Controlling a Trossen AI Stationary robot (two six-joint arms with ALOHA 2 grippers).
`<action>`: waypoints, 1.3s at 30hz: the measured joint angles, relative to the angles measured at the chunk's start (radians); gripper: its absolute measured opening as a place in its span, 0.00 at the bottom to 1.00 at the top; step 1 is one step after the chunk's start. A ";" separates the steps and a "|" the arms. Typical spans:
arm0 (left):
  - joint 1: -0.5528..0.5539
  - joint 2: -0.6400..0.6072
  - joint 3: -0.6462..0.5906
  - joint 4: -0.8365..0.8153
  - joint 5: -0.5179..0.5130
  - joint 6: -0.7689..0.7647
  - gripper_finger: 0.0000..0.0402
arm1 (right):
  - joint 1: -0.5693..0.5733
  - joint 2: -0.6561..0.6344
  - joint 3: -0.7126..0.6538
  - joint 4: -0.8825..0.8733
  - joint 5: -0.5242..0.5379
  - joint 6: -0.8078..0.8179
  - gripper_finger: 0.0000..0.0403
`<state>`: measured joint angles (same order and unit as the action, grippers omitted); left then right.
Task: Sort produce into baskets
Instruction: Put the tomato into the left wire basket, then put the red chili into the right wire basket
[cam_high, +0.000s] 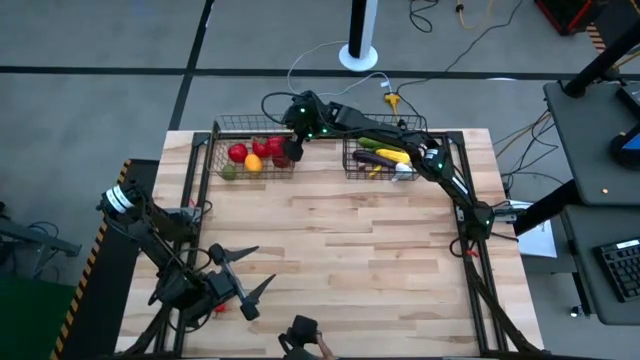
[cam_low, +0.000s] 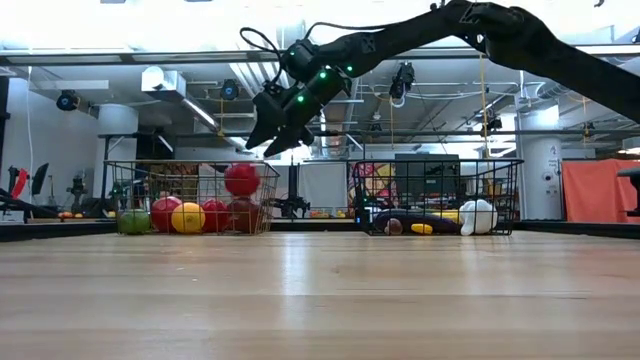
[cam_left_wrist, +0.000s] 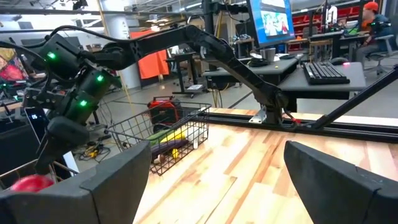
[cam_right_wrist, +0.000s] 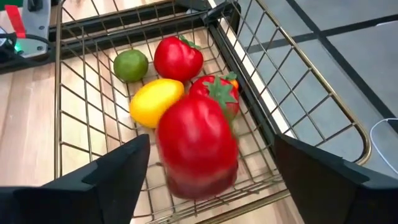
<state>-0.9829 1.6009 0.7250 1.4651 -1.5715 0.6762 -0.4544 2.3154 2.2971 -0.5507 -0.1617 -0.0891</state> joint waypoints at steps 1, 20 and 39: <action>0.000 0.000 0.000 0.000 0.000 0.000 0.87 | 0.000 0.000 0.000 -0.001 0.000 0.000 0.84; 0.043 0.000 0.080 -0.021 0.000 -0.080 0.87 | 0.158 -0.345 -0.211 -0.097 0.061 -0.102 0.83; 0.193 0.108 0.309 -0.578 0.440 -0.288 0.83 | 0.332 -1.033 -0.976 0.210 0.120 0.026 0.82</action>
<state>-0.7898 1.7093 1.0338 0.8873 -1.1312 0.3881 -0.1223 1.2823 1.3209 -0.3408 -0.0418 -0.0632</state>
